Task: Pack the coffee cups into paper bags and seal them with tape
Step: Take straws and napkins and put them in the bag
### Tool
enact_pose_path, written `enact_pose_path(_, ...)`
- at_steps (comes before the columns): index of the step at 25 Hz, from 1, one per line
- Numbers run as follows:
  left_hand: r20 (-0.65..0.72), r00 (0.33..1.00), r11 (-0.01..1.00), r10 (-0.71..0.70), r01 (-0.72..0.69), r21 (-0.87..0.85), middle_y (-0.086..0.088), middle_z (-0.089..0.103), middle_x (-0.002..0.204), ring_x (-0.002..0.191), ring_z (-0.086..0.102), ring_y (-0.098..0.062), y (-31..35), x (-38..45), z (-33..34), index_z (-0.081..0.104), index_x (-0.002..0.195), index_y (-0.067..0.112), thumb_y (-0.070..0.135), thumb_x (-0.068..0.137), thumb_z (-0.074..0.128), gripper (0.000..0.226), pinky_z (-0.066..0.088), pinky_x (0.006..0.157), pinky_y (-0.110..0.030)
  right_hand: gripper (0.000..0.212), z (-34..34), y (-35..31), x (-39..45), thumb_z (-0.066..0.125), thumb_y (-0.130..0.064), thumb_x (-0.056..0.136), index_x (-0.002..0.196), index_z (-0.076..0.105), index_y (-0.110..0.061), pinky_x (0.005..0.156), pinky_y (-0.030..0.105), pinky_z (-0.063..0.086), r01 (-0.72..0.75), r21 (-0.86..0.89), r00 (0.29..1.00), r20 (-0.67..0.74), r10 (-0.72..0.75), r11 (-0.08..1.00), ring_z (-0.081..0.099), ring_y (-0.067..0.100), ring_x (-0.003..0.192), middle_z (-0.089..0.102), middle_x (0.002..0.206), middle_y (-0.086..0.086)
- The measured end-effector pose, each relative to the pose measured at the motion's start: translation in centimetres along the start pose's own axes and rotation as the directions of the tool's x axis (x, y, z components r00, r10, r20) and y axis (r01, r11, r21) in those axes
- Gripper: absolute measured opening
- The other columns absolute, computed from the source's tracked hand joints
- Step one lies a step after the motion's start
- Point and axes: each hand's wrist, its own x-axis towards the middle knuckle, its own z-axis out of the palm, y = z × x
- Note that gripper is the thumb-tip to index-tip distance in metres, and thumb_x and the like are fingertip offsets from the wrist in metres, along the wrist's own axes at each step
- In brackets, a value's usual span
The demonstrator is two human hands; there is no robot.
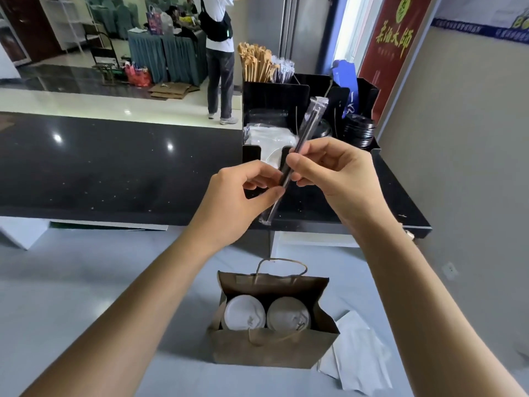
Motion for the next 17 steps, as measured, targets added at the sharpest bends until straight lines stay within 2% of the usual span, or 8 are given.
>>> enact_pose_path(6,0.067,0.998,1.0,0.015,-0.015,-0.003,0.014,0.075,0.1,0.102,0.069,-0.008,0.0,-2.4,0.2,0.073,0.112,0.024,0.023,0.091,0.076,0.021,0.054,0.096,-0.032,0.002,-0.3,1.0,-2.5,0.076,-0.009,0.091,0.093,0.075,-0.009,0.075,0.034,0.061,0.032,-0.002,0.999,-0.036,-0.032,1.0,0.071,0.017,0.072,0.075,0.078,0.003)
enact_pose_path(9,0.078,0.997,1.0,-0.011,0.009,0.022,0.015,0.071,0.104,0.109,0.065,-0.01,-0.7,-4.0,0.0,0.068,0.118,0.027,0.03,0.093,0.072,0.025,0.05,0.1,-0.03,0.001,-1.2,1.3,-3.4,0.076,-0.01,0.091,0.091,0.074,-0.01,0.075,0.032,0.058,0.027,0.08,0.997,-0.08,-0.021,0.996,0.068,0.016,0.069,0.073,0.075,0.003)
enact_pose_path(12,0.083,0.996,0.996,-0.039,0.031,0.087,0.016,0.069,0.097,0.107,0.062,-0.011,-2.2,-5.9,-0.3,0.067,0.103,0.028,0.029,0.092,0.071,0.012,0.046,0.096,-0.022,0.005,-2.3,1.5,-4.4,0.074,-0.009,0.091,0.087,0.072,-0.012,0.074,0.029,0.054,0.019,0.216,0.994,-0.11,0.005,0.976,0.063,0.017,0.066,0.068,0.069,0.002)
enact_pose_path(14,0.14,0.987,0.987,-0.08,0.058,0.153,0.018,0.068,0.095,0.108,0.057,-0.008,-3.4,-7.3,-0.7,0.069,0.092,0.029,0.028,0.09,0.073,0.005,0.041,0.091,-0.014,0.005,-2.9,1.6,-5.1,0.075,-0.011,0.087,0.086,0.07,-0.011,0.074,0.03,0.053,0.012,0.288,0.995,-0.097,0.016,0.958,0.06,0.018,0.065,0.066,0.069,0.003)
enact_pose_path(17,0.25,0.959,0.966,-0.132,0.069,0.248,0.021,0.068,0.094,0.116,0.05,0.005,-5.5,-9.3,-0.8,0.072,0.081,0.031,0.029,0.085,0.08,0.009,0.031,0.096,-0.006,0.005,-3.2,2.3,-6.3,0.077,-0.015,0.083,0.084,0.073,-0.015,0.075,0.031,0.054,0.001,0.266,1.0,-0.009,0.002,0.964,0.062,0.019,0.066,0.07,0.078,0.006)
